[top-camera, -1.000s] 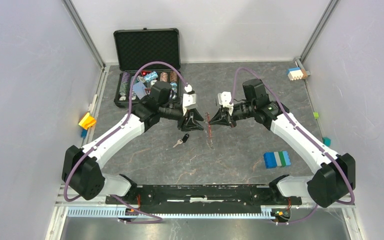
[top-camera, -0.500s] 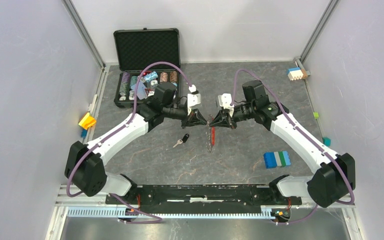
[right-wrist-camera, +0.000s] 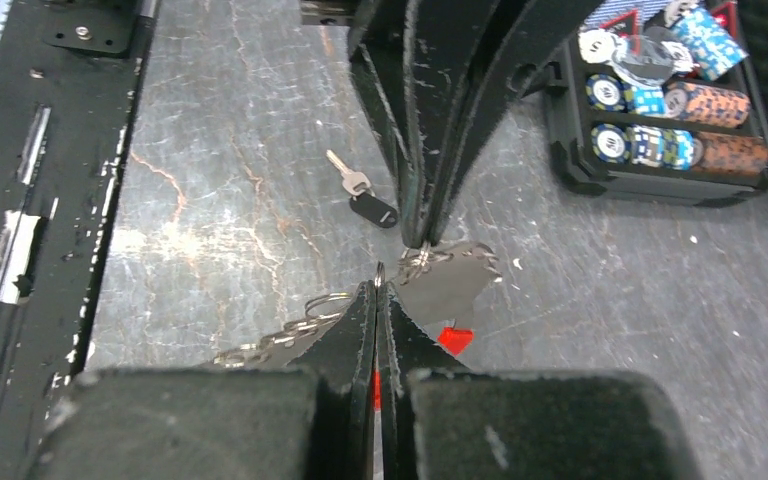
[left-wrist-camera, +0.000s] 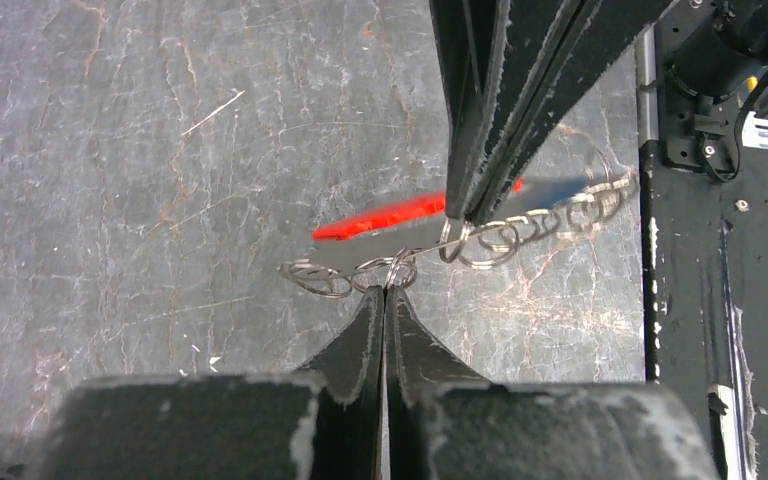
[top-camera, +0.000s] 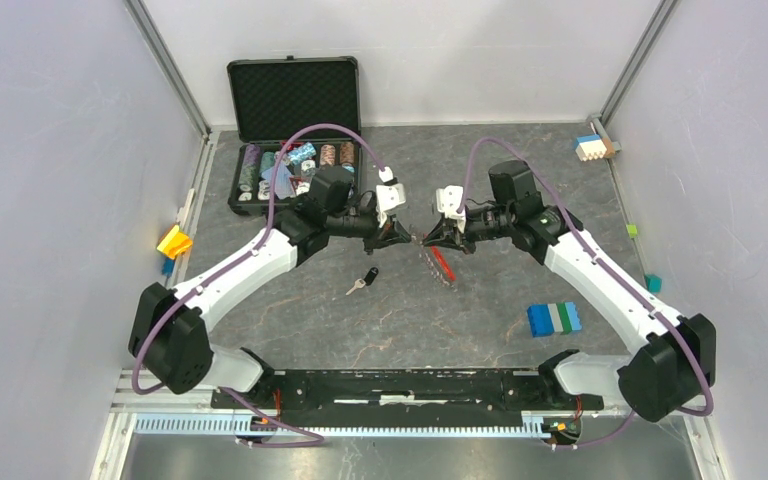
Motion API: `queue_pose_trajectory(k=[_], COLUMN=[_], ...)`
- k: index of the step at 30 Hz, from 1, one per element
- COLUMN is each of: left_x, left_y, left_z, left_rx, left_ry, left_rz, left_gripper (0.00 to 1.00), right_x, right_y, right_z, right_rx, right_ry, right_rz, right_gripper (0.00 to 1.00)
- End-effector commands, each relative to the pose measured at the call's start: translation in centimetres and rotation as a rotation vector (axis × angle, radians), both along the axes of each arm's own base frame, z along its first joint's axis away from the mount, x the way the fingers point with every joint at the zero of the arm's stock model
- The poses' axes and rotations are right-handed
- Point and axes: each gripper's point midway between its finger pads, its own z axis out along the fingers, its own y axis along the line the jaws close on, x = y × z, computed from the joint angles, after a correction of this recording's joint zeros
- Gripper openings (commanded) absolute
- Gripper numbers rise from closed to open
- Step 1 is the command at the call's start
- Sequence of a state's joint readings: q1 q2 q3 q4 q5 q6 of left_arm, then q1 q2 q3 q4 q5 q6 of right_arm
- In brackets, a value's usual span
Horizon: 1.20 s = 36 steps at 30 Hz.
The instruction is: Put the keys on the keyring
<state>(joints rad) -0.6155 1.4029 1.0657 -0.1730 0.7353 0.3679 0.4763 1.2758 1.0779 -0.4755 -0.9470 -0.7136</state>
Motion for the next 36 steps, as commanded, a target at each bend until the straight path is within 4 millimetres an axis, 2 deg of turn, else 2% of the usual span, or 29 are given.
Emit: queue_pose_trajectory(k=[1,4,6,8,11,14,18,24,26,29,36], left_x=[0.4,-1.5,-3.1,-3.9,-3.9,-1.9,0.1,1.1,0.6,-1.3,-3.9], left_y=[1.4,2.0,2.4,2.6,3.1,3.6,3.1,1.3,0.4,-0.3,1.2], left_z=[0.4,0.0,-0.5,-0.6,-1.0,-0.8,1.1,3.3,3.7,4.0,3.8], left_rx=[0.052,0.082,0.098,0.103,0.141,0.184,0.139,0.014,-0.019,-0.045,0.021], left_ry=[-0.08,-0.098,-0.109,-0.114,-0.151,-0.189,-0.172,-0.047,0.008,0.074,0.014], left_rz=[0.048,-0.052,-0.141,-0.184,-0.202,-0.113,0.024,0.108,0.08,-0.02,-0.15], left_gripper=[0.02,0.06,0.15,0.29,0.45,0.54,0.59,0.57,0.54,0.51,0.46], right_x=[1.2,1.9,2.1,2.1,2.1,1.5,0.0,-1.1,-0.9,0.0,1.4], right_y=[-0.2,-0.3,-0.2,-0.1,0.0,0.2,0.4,0.7,0.7,0.6,0.2], right_z=[2.2,2.4,2.4,2.4,2.1,2.1,1.7,0.6,0.8,1.4,1.4], right_rx=[0.026,0.023,0.024,0.028,0.031,0.038,0.04,0.022,0.029,0.048,0.032], right_ry=[-0.088,-0.09,-0.086,-0.077,-0.063,-0.055,-0.028,0.043,0.034,0.005,-0.012], right_rz=[-0.078,-0.112,-0.118,-0.12,-0.113,-0.081,0.003,0.076,0.06,-0.004,-0.099], right_gripper=[0.0,0.0,0.0,0.0,0.0,0.0,0.0,0.0,0.0,0.0,0.0])
